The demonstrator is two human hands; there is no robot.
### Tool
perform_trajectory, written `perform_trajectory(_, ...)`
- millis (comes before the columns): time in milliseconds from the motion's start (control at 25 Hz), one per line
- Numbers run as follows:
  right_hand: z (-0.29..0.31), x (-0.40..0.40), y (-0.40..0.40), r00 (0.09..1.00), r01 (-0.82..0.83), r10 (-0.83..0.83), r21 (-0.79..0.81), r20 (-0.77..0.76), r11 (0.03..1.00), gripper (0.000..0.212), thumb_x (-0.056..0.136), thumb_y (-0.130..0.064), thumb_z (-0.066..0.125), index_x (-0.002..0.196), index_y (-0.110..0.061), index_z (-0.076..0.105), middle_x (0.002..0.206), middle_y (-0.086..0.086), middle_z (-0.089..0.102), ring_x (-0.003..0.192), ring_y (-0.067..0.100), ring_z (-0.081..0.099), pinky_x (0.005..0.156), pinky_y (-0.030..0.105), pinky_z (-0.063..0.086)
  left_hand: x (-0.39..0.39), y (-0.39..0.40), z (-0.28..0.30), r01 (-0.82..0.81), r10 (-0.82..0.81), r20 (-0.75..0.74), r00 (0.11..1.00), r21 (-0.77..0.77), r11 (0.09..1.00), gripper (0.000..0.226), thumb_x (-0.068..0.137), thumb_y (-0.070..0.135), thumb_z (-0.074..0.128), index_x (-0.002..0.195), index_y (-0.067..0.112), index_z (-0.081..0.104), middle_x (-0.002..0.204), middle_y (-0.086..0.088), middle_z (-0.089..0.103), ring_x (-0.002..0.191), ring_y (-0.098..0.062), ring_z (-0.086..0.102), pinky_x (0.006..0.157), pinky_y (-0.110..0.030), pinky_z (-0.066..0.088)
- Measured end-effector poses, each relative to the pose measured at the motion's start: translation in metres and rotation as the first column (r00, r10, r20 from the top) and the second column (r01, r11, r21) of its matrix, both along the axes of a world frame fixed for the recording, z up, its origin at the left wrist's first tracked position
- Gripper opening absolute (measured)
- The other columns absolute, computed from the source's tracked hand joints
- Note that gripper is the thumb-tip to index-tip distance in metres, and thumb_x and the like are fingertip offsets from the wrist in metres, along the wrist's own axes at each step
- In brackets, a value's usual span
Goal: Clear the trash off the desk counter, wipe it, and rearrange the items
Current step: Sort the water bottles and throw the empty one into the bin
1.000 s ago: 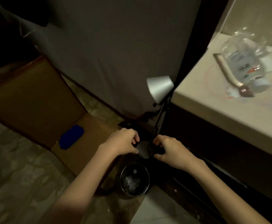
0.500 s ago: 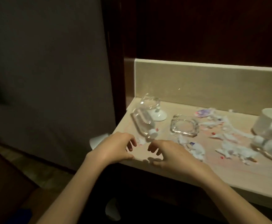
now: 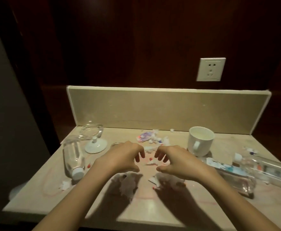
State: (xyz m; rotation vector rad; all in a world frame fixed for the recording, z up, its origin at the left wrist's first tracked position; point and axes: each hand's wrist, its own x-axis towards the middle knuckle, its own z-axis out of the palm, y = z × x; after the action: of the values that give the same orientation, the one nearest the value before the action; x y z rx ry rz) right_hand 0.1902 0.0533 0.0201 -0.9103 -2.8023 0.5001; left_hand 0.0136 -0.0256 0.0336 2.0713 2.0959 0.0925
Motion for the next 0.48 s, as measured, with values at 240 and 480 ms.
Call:
perform_trajectory(240,0.000,0.089,0.044,0.952,0.305,-0.305,-0.023,-0.006,0.952,0.039,0.079,-0.041,0.069,0.114,-0.027,0.056,0.108,-0.010,0.064,0.094,0.008,0.059,0.085,0.031,0.052,0.061,0.070,0.000,0.218,-0.219,-0.014,0.976,-0.056,0.974,0.041,0.081,0.022,0.073,0.119,0.021,0.059,0.110,0.007,0.067,0.097,-0.014,0.061,0.079,-0.029,0.048)
perform_trajectory(480,-0.021,0.134,0.057,0.854,0.434,-0.424,0.035,0.302,0.900,0.054,0.070,-0.045,0.074,0.114,-0.028,0.049,0.111,-0.010,0.057,0.095,0.010,0.053,0.081,0.027,0.047,0.089,0.097,-0.016,0.340,-0.346,-0.036,0.938,-0.114,0.934,0.038,0.082,0.023,0.072,0.118,0.020,0.061,0.109,0.003,0.069,0.099,-0.017,0.061,0.072,-0.027,0.043)
